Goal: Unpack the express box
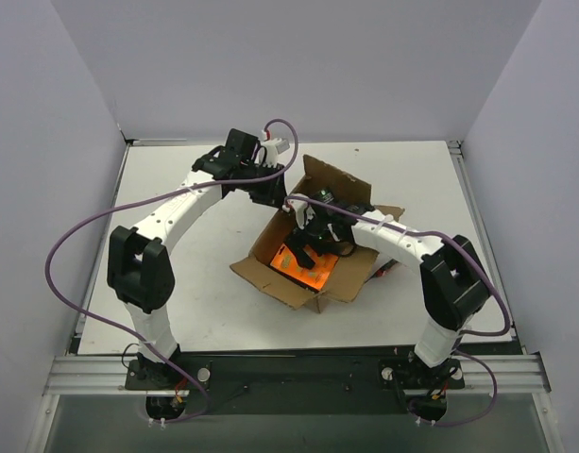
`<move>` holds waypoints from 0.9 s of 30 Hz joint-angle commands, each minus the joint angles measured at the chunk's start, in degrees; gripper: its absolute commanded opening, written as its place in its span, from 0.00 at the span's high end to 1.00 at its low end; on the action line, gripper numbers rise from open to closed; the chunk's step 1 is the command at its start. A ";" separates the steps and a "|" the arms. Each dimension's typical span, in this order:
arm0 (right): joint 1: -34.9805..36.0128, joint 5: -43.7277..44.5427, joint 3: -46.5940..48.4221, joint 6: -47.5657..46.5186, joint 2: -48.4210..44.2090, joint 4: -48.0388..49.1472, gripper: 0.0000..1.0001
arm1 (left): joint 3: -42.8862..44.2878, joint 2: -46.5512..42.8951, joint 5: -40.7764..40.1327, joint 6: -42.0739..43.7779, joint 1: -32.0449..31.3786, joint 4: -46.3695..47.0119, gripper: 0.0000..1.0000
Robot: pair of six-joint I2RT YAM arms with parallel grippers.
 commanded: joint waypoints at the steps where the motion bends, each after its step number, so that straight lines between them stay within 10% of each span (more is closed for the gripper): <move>1: -0.30 -6.81 -3.05 5.74 1.93 -2.05 0.11 | 1.49 -3.91 1.80 -4.05 -0.02 3.82 1.00; 7: 1.10 -19.23 -1.13 9.01 -0.17 -2.84 0.32 | 2.37 -2.33 0.40 -5.28 -0.19 4.44 1.00; 12: 6.37 -13.02 4.50 2.43 -5.17 -4.69 0.48 | 3.07 -1.45 -1.27 -6.25 -0.28 4.27 1.00; 27: 11.30 -8.69 5.65 -8.13 -8.96 -4.86 0.60 | 7.20 1.54 -2.06 -6.52 -0.63 4.27 1.00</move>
